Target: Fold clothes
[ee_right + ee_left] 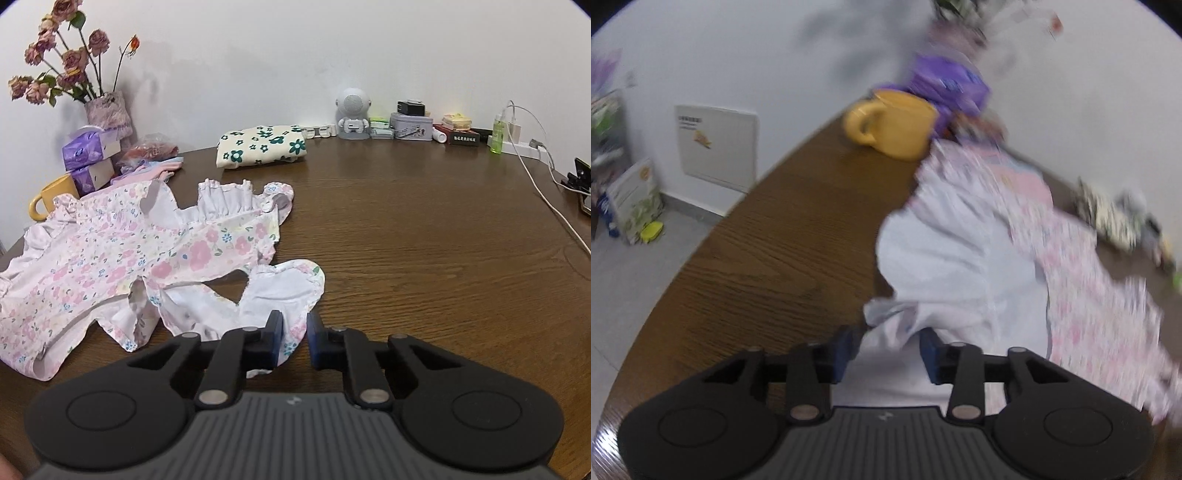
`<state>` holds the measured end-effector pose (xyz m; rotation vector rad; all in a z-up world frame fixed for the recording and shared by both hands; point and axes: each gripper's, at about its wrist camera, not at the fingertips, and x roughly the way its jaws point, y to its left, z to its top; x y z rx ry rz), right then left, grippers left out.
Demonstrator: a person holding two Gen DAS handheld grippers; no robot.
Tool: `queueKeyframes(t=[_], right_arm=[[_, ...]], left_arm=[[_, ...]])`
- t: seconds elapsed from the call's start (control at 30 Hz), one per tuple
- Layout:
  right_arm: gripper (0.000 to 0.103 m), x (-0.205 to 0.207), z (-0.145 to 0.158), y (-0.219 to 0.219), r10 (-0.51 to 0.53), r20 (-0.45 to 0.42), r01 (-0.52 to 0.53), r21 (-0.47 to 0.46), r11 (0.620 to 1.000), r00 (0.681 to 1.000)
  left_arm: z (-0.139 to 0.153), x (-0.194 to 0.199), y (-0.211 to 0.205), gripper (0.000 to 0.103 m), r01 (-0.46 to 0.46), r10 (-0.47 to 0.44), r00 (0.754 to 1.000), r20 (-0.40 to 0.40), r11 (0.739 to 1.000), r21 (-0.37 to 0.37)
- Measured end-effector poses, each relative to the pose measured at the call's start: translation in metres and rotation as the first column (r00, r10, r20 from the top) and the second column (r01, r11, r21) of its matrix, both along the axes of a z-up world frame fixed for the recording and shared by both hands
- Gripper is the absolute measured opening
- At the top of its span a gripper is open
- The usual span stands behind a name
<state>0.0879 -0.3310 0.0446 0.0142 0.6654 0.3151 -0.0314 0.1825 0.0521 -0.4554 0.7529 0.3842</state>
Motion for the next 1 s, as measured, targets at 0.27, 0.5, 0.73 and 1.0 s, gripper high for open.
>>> queueKeyframes(t=[0.27,0.5,0.73,1.0], right_arm=[[0.016,-0.026,0.013,-0.003,-0.013,0.039,0.011,0.073,0.997,0.999],[0.029,-0.041,0.016,0.053,0.189,0.047,-0.193,0.107,0.975,0.981],[0.029,-0.051,0.012,0.102,0.379,0.003,-0.376,0.139,0.916,0.925],[0.030,-0.062,0.022,0.093,0.309,0.022,-0.309,0.127,0.942,0.951]], left_arm=[[0.022,-0.035,-0.048,0.052,0.033,-0.054,0.994,0.093,0.977,0.210],[-0.002,-0.036,-0.102,0.050,0.210,-0.230,0.971,0.063,0.950,0.230],[-0.024,-0.032,-0.099,0.027,0.257,-0.261,0.965,-0.011,0.942,0.214],[-0.022,-0.045,-0.113,0.012,0.433,-0.426,0.900,-0.089,0.856,0.283]])
